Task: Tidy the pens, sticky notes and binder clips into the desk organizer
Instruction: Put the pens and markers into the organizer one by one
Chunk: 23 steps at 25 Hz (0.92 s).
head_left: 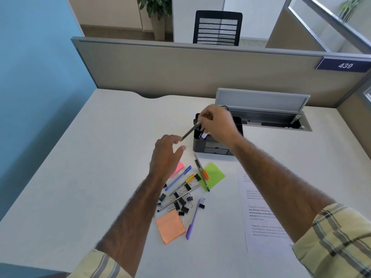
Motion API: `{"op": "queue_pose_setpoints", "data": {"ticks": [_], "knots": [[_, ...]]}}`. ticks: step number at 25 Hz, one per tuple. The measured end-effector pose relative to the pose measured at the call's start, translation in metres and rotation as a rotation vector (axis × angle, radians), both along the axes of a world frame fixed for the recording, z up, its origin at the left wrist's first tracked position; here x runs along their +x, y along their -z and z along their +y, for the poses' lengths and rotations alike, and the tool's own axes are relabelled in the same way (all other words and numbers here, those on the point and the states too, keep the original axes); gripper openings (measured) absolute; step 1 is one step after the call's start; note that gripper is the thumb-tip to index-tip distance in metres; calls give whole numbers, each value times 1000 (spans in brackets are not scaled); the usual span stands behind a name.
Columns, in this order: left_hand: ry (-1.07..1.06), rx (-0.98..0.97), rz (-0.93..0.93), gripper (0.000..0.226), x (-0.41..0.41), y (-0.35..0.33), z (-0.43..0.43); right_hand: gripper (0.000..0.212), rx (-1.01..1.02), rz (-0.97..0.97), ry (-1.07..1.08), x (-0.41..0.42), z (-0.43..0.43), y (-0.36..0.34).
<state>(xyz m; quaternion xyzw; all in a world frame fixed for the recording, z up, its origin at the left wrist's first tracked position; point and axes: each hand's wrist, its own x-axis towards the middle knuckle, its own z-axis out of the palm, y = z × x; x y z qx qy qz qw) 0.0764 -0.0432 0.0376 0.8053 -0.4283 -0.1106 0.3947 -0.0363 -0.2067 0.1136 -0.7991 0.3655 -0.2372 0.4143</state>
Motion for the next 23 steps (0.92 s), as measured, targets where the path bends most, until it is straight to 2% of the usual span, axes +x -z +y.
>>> {"op": "queue_pose_setpoints", "data": {"ticks": [4,7,9,11,15,23], "knots": [[-196,382,-109,17,25,20,35,9,-219,9,292,-2,-47,-12],[-281,678,-103,27,35,43,66,6,-335,142,330,4,-66,0],[-308,778,-67,35,36,55,78,8,-364,250,296,11,-72,14],[-321,823,-25,40,36,64,82,11,-367,325,266,16,-76,28],[-315,849,7,36,29,70,80,15,-332,401,225,18,-77,41],[-329,800,-36,20,15,77,71,22,-342,313,227,2,-60,29]]}}
